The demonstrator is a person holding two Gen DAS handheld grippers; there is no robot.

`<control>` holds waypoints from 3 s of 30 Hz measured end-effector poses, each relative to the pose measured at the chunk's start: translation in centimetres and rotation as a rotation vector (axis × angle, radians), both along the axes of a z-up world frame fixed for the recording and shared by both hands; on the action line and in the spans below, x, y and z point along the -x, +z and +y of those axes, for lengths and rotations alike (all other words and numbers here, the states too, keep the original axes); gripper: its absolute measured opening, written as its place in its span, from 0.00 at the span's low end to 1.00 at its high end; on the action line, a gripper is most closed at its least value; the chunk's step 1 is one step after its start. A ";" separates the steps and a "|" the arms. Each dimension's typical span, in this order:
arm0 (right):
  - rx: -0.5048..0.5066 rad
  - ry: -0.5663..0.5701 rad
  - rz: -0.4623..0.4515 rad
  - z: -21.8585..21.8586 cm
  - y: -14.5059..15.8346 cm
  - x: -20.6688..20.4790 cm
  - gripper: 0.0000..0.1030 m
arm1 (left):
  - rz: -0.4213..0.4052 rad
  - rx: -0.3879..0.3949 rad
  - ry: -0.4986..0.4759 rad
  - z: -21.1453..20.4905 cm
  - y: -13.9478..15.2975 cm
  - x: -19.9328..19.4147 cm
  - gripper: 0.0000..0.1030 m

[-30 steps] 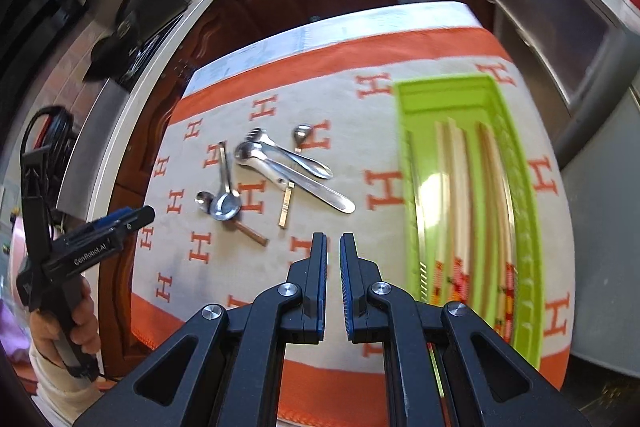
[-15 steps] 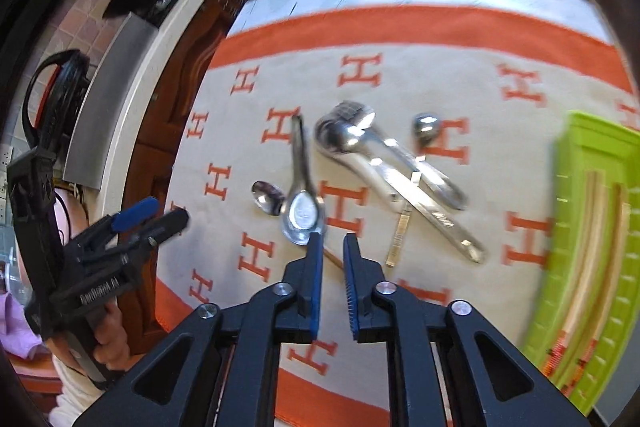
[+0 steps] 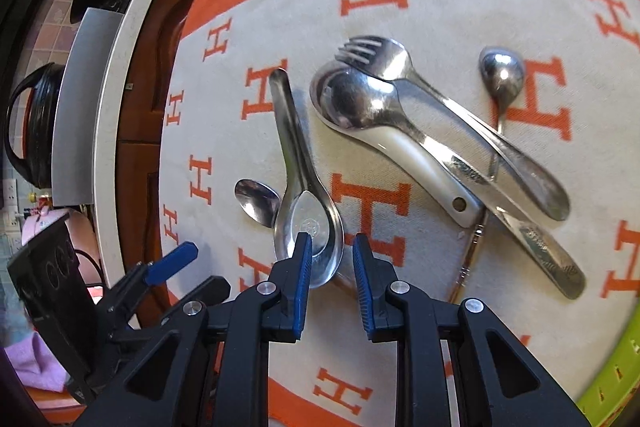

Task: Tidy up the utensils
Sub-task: 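Move the right tool over the spoons and grasp a metal soup spoon by its handle, then carry the soup spoon toward the green tray while the left tool grasps a wooden-handled spoon, then lower both held spoons into the green tray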

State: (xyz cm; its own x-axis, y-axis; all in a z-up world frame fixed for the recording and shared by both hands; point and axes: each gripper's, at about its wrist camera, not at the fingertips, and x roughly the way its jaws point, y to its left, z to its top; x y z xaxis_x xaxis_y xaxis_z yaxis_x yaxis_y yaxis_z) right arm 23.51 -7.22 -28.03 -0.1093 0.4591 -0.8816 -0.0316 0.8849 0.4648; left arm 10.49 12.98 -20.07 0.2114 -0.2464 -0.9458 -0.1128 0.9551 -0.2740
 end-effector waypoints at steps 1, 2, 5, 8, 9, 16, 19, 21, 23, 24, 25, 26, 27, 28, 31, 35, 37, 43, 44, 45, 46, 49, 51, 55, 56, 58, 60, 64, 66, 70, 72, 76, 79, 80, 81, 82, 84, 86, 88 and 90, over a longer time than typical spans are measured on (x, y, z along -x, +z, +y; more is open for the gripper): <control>-0.008 -0.003 0.008 0.0 -0.2 0.0 0.21 | 0.003 0.005 0.001 0.0 -0.2 0.1 0.72; -0.015 -0.006 0.016 0.0 -0.5 0.0 0.21 | 0.005 0.007 0.002 0.0 -0.2 0.1 0.72; -0.041 -0.016 0.023 0.4 -1.1 -0.2 0.21 | 0.005 0.011 0.003 0.1 -0.3 0.2 0.72; -0.057 -0.032 0.024 0.5 -1.5 -0.3 0.17 | 0.009 0.017 0.011 0.3 -0.4 0.2 0.72; -0.058 -0.034 0.024 0.5 -1.7 -0.3 0.12 | 0.010 0.019 0.014 0.3 -0.4 0.3 0.72; -0.086 -0.077 -0.036 0.0 -0.5 0.6 0.01 | 0.025 0.044 0.026 0.0 -0.7 0.2 0.72; -0.104 -0.096 -0.077 -0.9 1.1 1.2 0.01 | 0.031 0.077 0.032 -0.5 -0.7 0.0 0.72; -0.115 -0.113 -0.100 -1.8 2.0 1.5 0.01 | 0.033 0.093 0.036 -0.9 -0.7 -0.3 0.72; -0.116 -0.138 -0.128 -3.1 3.2 1.9 0.01 | 0.041 0.117 0.045 -1.5 -0.8 -0.7 0.70; -0.119 -0.155 -0.141 -3.8 3.8 2.1 0.01 | 0.046 0.129 0.051 -1.8 -0.8 -0.9 0.70; -0.120 -0.170 -0.154 -4.5 4.3 2.3 0.01 | 0.054 0.146 0.065 -2.2 -1.0 -1.2 0.69; -0.121 -0.183 -0.166 -5.2 4.8 2.5 0.01 | 0.064 0.159 0.078 -2.4 -1.2 -1.5 0.64; -0.117 -0.203 -0.188 -6.2 5.6 2.9 0.01 | 0.076 0.172 0.093 -2.6 -1.4 -1.8 0.61; -0.110 -0.216 -0.205 -6.9 6.1 3.2 0.01 | 0.091 0.187 0.112 -2.8 -1.7 -2.2 0.58; -0.099 -0.260 -0.251 -9.3 7.6 4.3 0.01 | 0.130 0.223 0.189 -3.3 -2.7 -3.0 0.55; -0.112 -0.321 -0.289 -12.9 9.2 6.1 0.01 | 0.131 0.182 0.231 -4.9 -2.6 -4.1 0.40; -0.114 -0.345 -0.303 -14.3 9.8 6.9 0.01 | 0.153 0.155 0.224 -5.9 -2.8 -4.3 0.31; -0.126 -0.408 -0.347 -19.1 11.7 9.3 0.01 | 0.162 -0.017 0.174 -9.5 -2.7 -5.5 0.28; -0.130 -0.419 -0.350 -20.0 11.9 9.7 0.01 | 0.163 -0.050 0.165 -10.1 -2.7 -5.9 0.28; -0.134 -0.427 -0.354 -20.9 12.3 10.3 0.01 | 0.163 -0.074 0.157 -10.4 -2.7 -6.2 0.28; -0.136 -0.431 -0.357 -21.5 12.5 10.6 0.01 | 0.164 -0.103 0.149 -10.9 -2.7 -6.5 0.28; -0.140 -0.450 -0.369 -23.5 12.9 12.0 0.01 | 0.163 -0.165 0.124 -11.9 -2.8 -7.2 0.28; -0.142 -0.464 -0.373 -24.6 13.0 12.9 0.01 | 0.148 -0.212 0.102 -12.8 -2.8 -7.6 0.26; -0.155 -0.504 -0.368 -26.4 13.0 14.2 0.01 | 0.073 -0.205 0.076 -13.6 -2.6 -8.1 0.04; -0.156 -0.515 -0.369 -26.9 13.0 14.7 0.01 | 0.064 -0.190 0.076 -13.5 -2.6 -8.2 0.04; -0.155 -0.535 -0.372 -27.6 12.9 15.2 0.01 | 0.044 -0.141 0.072 -13.2 -2.5 -8.0 0.04; -0.149 -0.556 -0.376 -28.6 12.9 15.9 0.01 | 0.041 -0.124 0.062 -12.8 -2.5 -7.9 0.04; -0.121 -0.606 -0.383 -30.8 12.8 17.3 0.01 | 0.039 -0.086 0.037 -12.2 -2.1 -6.5 0.04; -0.083 -0.630 -0.387 -32.0 12.6 18.1 0.01 | 0.032 -0.074 0.019 -12.6 -1.6 -5.9 0.04; 0.034 -0.665 -0.383 -33.9 12.0 19.3 0.01 | -0.002 -0.030 -0.029 -12.7 0.8 -3.7 0.04; 0.128 -0.668 -0.377 -34.3 11.8 19.7 0.01 | -0.029 -0.010 -0.058 -13.5 2.4 -3.0 0.04; 0.249 -0.635 -0.341 -33.7 10.7 19.8 0.01 | -0.073 0.035 -0.116 -15.2 5.3 -2.1 0.04; 0.289 -0.605 -0.325 -33.1 10.1 19.8 0.02 | -0.089 0.070 -0.162 -17.1 7.0 -1.6 0.04; 0.296 -0.586 -0.318 -32.9 10.0 19.9 0.02 | -0.094 0.078 -0.178 -18.0 7.5 -1.6 0.04; 0.305 -0.572 -0.314 -32.5 9.9 19.9 0.02 | -0.101 0.083 -0.197 -19.1 7.9 -1.7 0.04; 0.320 -0.558 -0.311 -32.3 9.9 20.1 0.02 | -0.105 0.085 -0.210 -19.8 8.2 -1.7 0.04; 0.353 -0.546 -0.293 -31.9 9.8 20.3 0.03 | -0.108 0.088 -0.238 -22.1 8.5 -2.0 0.04; 0.356 -0.558 -0.271 -32.1 9.8 20.4 0.06 | -0.101 0.096 -0.263 -24.1 8.5 -2.3 0.04; 0.336 -0.563 -0.260 -32.2 9.9 20.6 0.07 | -0.089 0.099 -0.281 -26.0 8.3 -2.5 0.04; 0.315 -0.579 -0.266 -32.5 10.3 21.1 0.07 | -0.075 0.101 -0.300 -28.0 7.6 -3.0 0.04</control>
State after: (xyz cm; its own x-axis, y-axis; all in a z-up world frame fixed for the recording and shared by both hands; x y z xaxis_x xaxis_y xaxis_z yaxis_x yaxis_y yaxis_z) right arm 2.41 -39.72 -17.74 0.3128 0.0972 -0.9448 0.4073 0.8849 0.2259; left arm 13.53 -15.04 -12.47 0.1835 -0.3998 -0.8981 0.1934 0.9104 -0.3658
